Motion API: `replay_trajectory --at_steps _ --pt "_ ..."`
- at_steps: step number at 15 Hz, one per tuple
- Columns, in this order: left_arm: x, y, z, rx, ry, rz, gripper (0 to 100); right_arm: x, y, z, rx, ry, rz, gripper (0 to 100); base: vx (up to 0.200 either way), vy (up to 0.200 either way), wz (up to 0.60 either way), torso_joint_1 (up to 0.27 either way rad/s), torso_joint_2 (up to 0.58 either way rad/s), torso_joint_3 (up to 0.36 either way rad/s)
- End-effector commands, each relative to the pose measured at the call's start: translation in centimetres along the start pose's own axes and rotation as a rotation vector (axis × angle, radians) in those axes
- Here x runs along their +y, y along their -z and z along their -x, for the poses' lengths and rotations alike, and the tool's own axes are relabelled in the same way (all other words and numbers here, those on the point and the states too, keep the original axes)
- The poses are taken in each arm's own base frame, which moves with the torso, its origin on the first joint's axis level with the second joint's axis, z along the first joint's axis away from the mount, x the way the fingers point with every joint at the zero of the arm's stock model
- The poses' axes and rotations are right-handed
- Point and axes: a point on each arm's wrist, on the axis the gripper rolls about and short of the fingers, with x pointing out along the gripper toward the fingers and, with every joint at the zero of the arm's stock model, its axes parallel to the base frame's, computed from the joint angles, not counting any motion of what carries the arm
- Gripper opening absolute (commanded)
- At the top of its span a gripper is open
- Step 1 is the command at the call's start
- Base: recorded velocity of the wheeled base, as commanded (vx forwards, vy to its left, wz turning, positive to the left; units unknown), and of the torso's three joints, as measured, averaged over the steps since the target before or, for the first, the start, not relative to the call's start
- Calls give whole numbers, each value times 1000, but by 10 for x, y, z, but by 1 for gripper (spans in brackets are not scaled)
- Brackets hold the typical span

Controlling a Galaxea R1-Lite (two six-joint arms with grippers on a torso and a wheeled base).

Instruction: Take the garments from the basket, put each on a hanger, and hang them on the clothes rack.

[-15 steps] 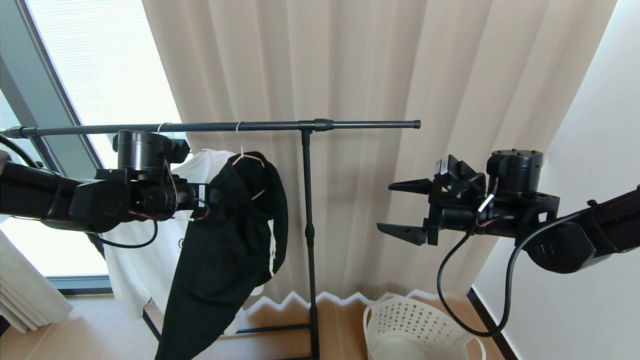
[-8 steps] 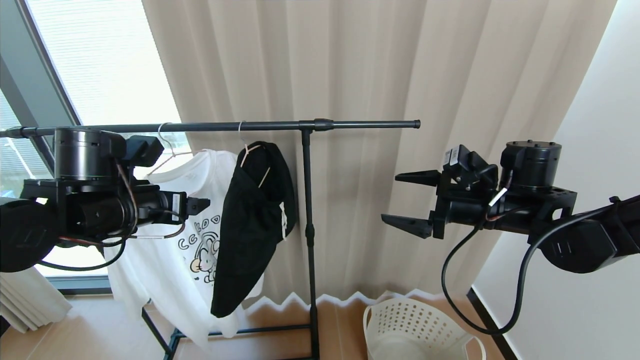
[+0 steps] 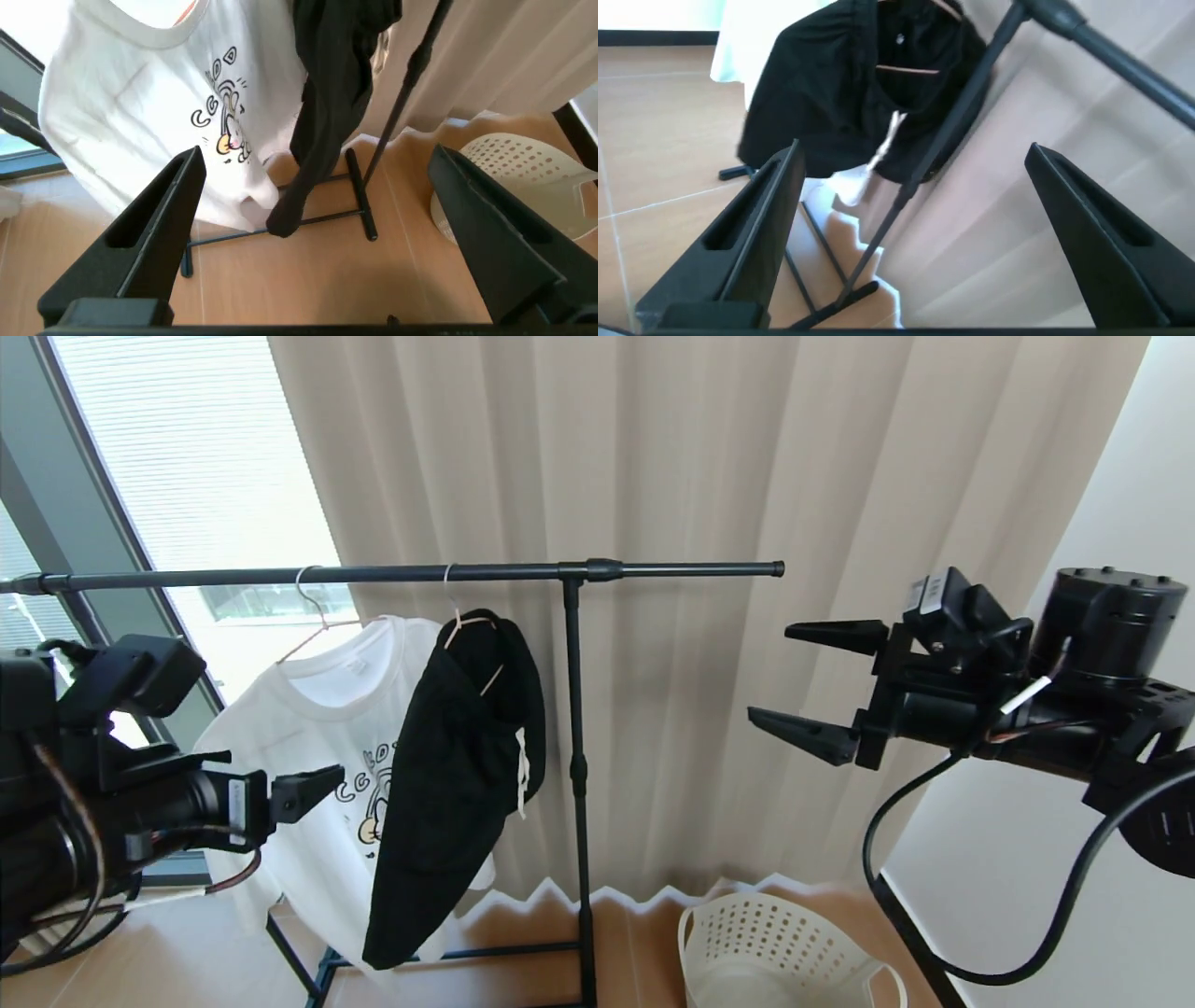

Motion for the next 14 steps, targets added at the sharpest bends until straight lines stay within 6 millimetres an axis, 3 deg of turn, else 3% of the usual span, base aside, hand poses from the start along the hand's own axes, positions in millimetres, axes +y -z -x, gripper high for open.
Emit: replay_trajectory --at_steps 1,5,7,9,11,13,14 --pt "-4 23 42 -65 30 -12 100 11 -19 27 -51 44 43 100 0 0 0 0 0 0" --pt "-3 64 74 -95 42 -16 100 48 -17 72 -20 113 38 100 0 0 0 0 0 0" --pt "-2 99 99 -144 46 -37 100 76 -13 114 11 245 36 100 0 0 0 0 0 0" --pt "-1 128 120 -154 67 -55 100 101 -3 141 33 312 -24 100 0 0 0 0 0 0" --pt "-1 154 136 -153 138 -59 100 125 17 159 97 372 -100 100 0 0 0 0 0 0" --pt "-1 178 140 -161 147 -58 100 142 26 173 129 422 -110 100 0 0 0 0 0 0" --pt "-1 180 141 -184 136 -45 100 148 28 179 132 424 -118 100 0 0 0 0 0 0"
